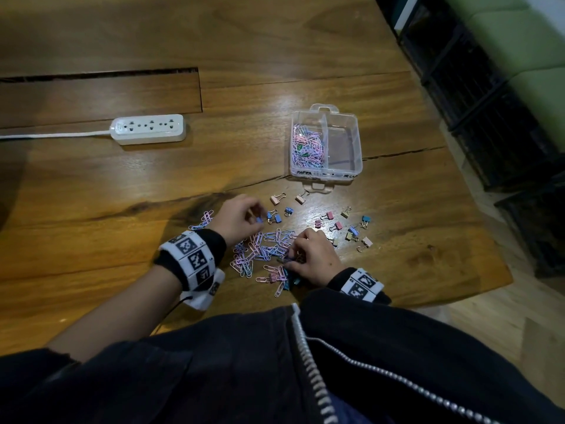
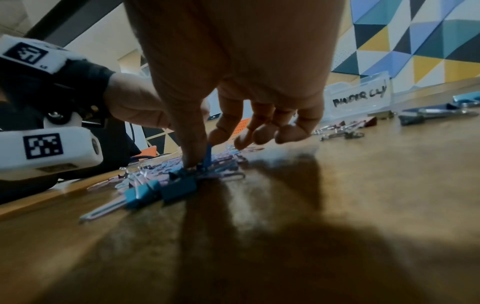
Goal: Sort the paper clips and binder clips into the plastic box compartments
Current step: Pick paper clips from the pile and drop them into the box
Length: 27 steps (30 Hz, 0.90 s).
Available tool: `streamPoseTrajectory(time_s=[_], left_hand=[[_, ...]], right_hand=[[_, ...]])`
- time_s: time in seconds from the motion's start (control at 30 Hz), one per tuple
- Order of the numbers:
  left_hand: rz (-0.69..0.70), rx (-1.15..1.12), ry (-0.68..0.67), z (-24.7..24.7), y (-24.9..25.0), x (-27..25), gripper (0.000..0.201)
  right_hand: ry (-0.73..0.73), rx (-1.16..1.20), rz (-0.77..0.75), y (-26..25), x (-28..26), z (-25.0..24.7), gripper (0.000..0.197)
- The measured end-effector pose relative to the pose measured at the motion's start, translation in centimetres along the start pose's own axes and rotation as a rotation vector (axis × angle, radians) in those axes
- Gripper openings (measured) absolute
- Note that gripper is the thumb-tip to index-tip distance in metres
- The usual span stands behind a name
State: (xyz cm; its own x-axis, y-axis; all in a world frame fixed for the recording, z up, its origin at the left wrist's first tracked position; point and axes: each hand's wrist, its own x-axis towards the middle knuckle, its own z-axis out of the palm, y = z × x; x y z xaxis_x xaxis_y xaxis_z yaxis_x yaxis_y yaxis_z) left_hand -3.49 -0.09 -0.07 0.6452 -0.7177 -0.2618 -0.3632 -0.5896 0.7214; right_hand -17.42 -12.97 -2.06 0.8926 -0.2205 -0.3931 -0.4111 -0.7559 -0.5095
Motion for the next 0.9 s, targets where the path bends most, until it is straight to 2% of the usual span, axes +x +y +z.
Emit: streamPoseTrajectory(time_s=[0.1, 0.23, 0.4, 0.5, 0.57, 0.7, 0.77, 0.9], left_hand=[[-0.033, -0.134, 0.044, -0.3, 0.6, 0.6, 0.022], [-0.098, -0.012, 0.085, -2.5, -0.6, 0.7, 0.023], [-0.162, 0.243, -0.084, -5.5, -3.2, -0.8, 0.026], [-0.145, 0.315, -0.170, -5.3, -4.0, -2.2, 0.032], [-0.178, 0.339, -0.224, -4.9, -4.2, -3.0, 0.036], [-0.210, 0.531, -0.333, -3.4, -4.5, -4.3, 0.054], [-0.180, 0.549, -0.293, -2.5, -4.7, -4.8, 0.052], [-0.185, 0.522, -0.193, -1.2, -4.7, -5.4, 0.042]], right_hand=[[0.005, 0.208, 0.034, -0.3, -0.2, -0.8, 0.017], [0.011, 0.537, 0.124, -0.3, 0.2, -2.3, 0.022], [0.269, 0.677, 0.179, 0.1, 1.7, -3.1, 0.016], [0.321, 0.622, 0.158, -0.1, 1.7, -3.0, 0.015], [0.267, 0.526, 0.148, 0.0, 1.2, -2.7, 0.011], [-0.068, 0.380, 0.043, 0.1, -0.8, -1.8, 0.014], [-0.158, 0.252, -0.003, 0.0, -1.5, -1.2, 0.020], [-0.260, 0.074, -0.014, 0.0, -2.1, 0.2, 0.046]])
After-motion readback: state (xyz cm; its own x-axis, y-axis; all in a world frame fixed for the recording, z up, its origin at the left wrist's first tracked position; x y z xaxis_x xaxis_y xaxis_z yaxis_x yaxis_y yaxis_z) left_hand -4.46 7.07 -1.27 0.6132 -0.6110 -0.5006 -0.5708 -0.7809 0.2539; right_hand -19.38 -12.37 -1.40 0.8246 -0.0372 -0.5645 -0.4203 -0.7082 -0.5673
